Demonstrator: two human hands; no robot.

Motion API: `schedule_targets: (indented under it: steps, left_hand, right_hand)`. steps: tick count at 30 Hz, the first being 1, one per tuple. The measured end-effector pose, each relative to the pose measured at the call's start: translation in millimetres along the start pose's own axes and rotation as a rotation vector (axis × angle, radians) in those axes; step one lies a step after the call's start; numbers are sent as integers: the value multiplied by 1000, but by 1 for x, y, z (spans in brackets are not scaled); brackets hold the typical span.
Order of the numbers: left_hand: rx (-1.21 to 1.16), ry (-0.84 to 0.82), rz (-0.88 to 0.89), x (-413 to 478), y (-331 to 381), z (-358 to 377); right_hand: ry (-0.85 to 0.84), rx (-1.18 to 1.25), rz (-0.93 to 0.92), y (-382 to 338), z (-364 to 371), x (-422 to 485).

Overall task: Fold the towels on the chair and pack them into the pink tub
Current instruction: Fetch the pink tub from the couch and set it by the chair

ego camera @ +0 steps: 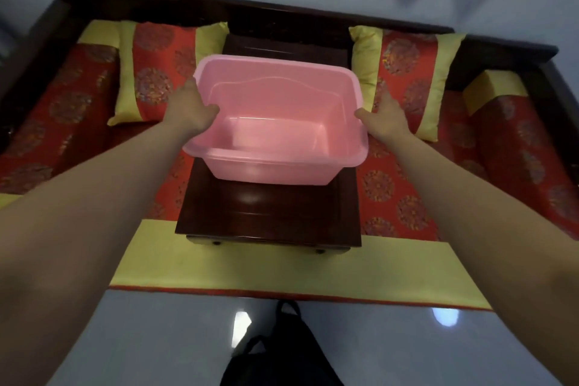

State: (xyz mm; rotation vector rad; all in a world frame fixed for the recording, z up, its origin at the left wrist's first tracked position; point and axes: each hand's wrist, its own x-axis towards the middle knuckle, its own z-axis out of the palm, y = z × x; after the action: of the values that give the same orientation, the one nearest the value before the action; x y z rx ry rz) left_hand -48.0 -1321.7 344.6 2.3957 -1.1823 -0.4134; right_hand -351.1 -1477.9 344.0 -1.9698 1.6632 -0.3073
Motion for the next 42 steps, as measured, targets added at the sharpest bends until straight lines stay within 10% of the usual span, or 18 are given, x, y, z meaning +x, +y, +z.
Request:
schedule_targets:
  steps: [20, 31, 42]
  left_hand:
    - [-59, -57, -178, 75, -35, 32]
    - [-198, 240, -398, 17, -106, -32]
    - [-180, 736, -886, -262, -240, -131]
  right_hand:
    - [58, 133, 294, 9, 48, 77]
    - [-49, 348, 11, -100, 60, 67]
    - [-540, 320, -473, -282, 194, -99]
